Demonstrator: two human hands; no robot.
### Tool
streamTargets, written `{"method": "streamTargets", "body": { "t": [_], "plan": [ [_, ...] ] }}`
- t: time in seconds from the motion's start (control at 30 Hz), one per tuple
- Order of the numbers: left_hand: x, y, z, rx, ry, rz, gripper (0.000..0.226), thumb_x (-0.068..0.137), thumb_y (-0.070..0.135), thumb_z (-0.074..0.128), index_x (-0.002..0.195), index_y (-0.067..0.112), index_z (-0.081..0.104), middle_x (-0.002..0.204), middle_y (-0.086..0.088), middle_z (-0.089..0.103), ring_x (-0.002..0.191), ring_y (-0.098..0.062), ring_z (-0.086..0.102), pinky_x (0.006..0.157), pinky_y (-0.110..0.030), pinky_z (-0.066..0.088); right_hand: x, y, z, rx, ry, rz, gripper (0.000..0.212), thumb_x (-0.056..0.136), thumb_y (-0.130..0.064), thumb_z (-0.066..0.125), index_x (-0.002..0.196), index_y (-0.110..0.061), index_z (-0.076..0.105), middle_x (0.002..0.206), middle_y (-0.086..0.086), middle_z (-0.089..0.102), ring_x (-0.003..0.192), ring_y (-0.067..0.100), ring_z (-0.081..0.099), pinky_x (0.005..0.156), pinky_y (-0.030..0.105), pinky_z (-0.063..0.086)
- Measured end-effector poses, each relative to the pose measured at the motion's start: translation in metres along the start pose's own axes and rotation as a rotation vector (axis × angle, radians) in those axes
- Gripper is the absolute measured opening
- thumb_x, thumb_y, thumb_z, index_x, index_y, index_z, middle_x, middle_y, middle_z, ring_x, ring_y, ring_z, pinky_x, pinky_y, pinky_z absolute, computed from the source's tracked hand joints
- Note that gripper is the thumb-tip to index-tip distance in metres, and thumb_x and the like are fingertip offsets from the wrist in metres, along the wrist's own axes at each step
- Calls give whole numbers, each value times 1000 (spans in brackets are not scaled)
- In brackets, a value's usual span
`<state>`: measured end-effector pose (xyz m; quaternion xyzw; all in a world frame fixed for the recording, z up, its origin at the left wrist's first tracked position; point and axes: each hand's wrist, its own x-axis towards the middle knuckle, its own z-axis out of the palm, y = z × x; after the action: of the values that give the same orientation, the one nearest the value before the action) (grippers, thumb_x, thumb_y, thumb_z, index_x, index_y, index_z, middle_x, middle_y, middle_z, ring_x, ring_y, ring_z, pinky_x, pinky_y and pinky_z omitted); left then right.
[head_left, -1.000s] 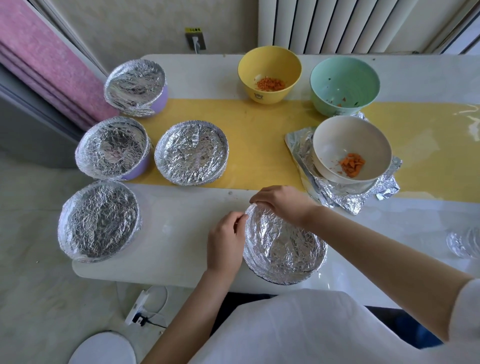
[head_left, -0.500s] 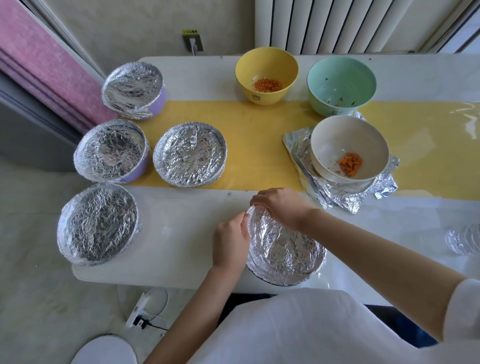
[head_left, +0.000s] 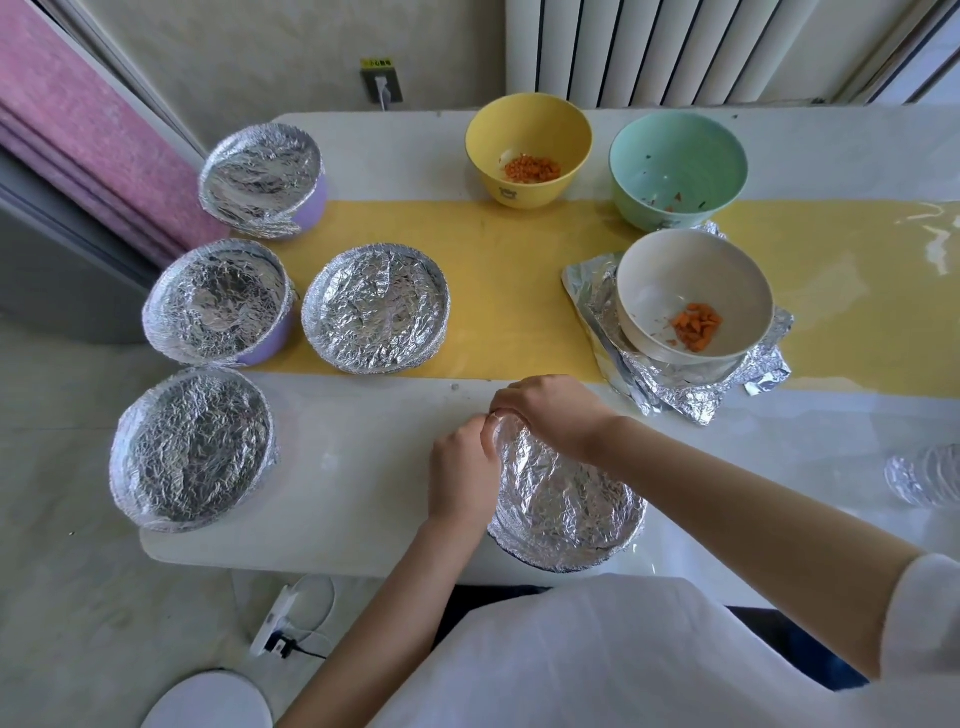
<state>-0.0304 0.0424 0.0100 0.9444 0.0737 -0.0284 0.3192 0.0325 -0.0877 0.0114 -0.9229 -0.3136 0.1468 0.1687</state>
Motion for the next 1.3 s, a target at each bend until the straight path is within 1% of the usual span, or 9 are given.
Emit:
{"method": "streamTargets", "body": {
  "t": [0.13, 0.23, 0.4, 0.5, 0.6, 0.83, 0.93, 1.03, 1.3],
  "plan": [
    [-6, 0, 0, 28, -20, 16, 28, 99, 16, 39, 96, 3, 64, 81, -23, 66, 78, -43, 58, 63, -38, 32, -10, 4, -1, 98, 115, 40, 29, 97, -21, 48, 122, -12, 60, 117, 5, 66, 108, 23, 60, 90, 33, 46],
    [-14, -2, 1, -71, -23, -76, 31, 99, 18, 38, 123, 8, 55, 107, -17, 67, 98, -37, 59, 77, -37, 40, -24, 16, -8, 155, 161, 153, 32, 99, -21, 45, 127, -13, 56, 124, 5, 62, 113, 24, 58, 91, 36, 48],
    [-11, 1, 8, -333, -71, -82, 40, 100, 16, 37, 138, 9, 41, 136, -7, 50, 122, -20, 47, 93, -14, 32, -35, 29, -10, 272, 181, 288, 30, 99, -18, 45, 125, -12, 58, 121, 8, 64, 105, 27, 62, 84, 32, 46],
    [-5, 6, 13, -448, -61, -116, 36, 100, 17, 35, 134, 12, 47, 116, -9, 63, 101, -18, 59, 84, -22, 43, -33, 30, -10, 291, 190, 299, 29, 98, -17, 46, 121, -10, 61, 113, 10, 68, 99, 28, 64, 80, 30, 46],
    [-3, 6, 18, -478, -14, -120, 32, 100, 12, 35, 124, 11, 56, 82, 13, 60, 68, 5, 53, 63, -7, 38, -31, 32, -9, 290, 207, 303, 25, 97, -13, 47, 114, -8, 65, 100, 10, 71, 87, 27, 66, 69, 23, 41],
    [-5, 8, 23, -407, 115, -117, 31, 98, 7, 39, 122, 6, 59, 97, 7, 61, 75, 2, 51, 67, 0, 33, -29, 33, -4, 247, 238, 234, 24, 91, 2, 51, 108, -4, 67, 92, 12, 71, 78, 27, 67, 68, 24, 47],
    [-3, 6, 22, -440, 64, -151, 29, 99, 10, 37, 116, 12, 61, 77, 5, 62, 58, -3, 50, 57, -12, 36, -26, 31, -4, 106, 125, 256, 35, 92, 7, 44, 119, -10, 59, 102, 8, 67, 73, 18, 61, 59, 21, 42],
    [0, 4, 19, -462, 21, -172, 24, 98, 13, 39, 104, 15, 62, 57, 8, 51, 50, -7, 45, 52, -24, 35, -20, 23, -2, 66, 134, 177, 30, 96, -4, 45, 121, -16, 56, 108, 3, 64, 82, 17, 61, 59, 22, 45],
    [12, 8, 16, -443, -11, -167, 20, 93, 15, 52, 74, 11, 51, 57, -1, 51, 55, -21, 46, 56, -29, 35, -6, 13, -4, 106, 80, 247, 25, 99, -23, 41, 105, -14, 64, 97, 8, 66, 89, 28, 59, 71, 39, 51]
  ]
}}
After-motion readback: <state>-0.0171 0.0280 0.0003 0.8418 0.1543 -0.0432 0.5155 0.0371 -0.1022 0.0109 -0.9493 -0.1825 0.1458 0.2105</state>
